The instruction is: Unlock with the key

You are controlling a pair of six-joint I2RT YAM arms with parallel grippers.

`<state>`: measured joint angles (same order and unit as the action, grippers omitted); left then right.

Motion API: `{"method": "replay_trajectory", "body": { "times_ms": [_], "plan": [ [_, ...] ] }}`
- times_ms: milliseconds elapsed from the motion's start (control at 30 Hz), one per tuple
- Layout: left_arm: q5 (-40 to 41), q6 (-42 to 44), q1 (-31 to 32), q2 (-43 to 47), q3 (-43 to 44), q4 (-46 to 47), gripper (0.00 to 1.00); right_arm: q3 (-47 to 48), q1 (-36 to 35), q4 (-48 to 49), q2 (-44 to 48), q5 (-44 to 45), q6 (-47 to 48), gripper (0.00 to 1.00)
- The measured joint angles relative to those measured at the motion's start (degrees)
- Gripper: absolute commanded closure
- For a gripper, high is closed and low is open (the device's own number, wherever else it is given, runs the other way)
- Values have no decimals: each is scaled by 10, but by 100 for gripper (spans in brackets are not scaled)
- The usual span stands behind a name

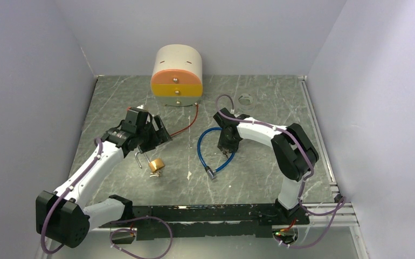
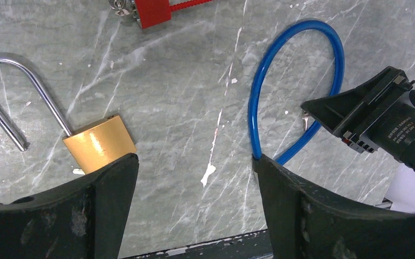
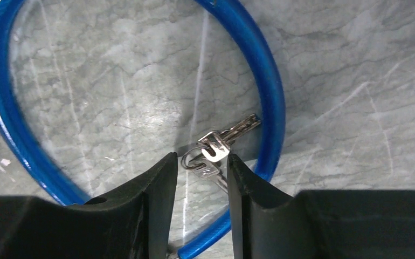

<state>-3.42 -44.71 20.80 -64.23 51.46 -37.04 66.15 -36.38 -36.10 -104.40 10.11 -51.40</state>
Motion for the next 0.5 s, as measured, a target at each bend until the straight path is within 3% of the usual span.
{"method": "replay_trajectory", "body": {
  "times_ms": [267, 500],
  "plan": [
    [-11, -1, 0, -2, 0, 11, 16, 3, 2, 16, -5, -32, 21, 84],
    [-145, 19, -1, -27, -10, 110, 25, 5, 12, 25, -5, -61, 19, 100]
  ]
}}
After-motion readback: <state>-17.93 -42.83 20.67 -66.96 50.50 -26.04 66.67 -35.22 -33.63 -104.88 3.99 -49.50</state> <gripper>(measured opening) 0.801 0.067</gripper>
